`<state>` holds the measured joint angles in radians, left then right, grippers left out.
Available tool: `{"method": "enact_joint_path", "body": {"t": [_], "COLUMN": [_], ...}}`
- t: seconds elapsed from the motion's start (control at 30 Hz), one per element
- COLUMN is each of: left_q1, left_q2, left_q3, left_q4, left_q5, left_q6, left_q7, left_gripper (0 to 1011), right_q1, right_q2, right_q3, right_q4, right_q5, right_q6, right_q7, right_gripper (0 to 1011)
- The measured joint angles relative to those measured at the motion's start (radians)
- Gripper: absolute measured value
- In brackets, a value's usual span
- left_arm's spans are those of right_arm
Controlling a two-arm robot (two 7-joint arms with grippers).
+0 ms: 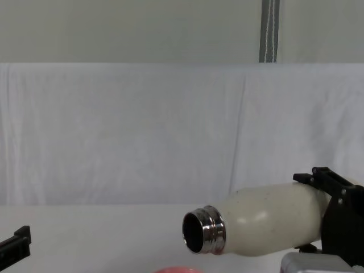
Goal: Grasp the thermos with one hand and pour water into the cup lid.
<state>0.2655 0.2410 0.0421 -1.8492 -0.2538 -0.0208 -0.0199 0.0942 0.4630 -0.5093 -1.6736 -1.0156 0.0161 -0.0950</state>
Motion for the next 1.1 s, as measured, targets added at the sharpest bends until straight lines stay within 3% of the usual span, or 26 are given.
{"method": "enact_joint_path", "body": {"t": [1.1], "left_q1": [0.000], "left_q2": [0.000], "left_q3": [0.000], "left_q4": [0.000], "left_q5": [0.000], "left_q6": [0.000], "left_q7": [0.000], "left_gripper": [1001], "right_q1": [0.019], "right_q2": [0.012], "right_q3": [-0.015], "right_q4": [-0.001], "right_q5": [-0.018], "right_q6": [0.004], "right_q7": [0.001], "right_gripper": [951]}}
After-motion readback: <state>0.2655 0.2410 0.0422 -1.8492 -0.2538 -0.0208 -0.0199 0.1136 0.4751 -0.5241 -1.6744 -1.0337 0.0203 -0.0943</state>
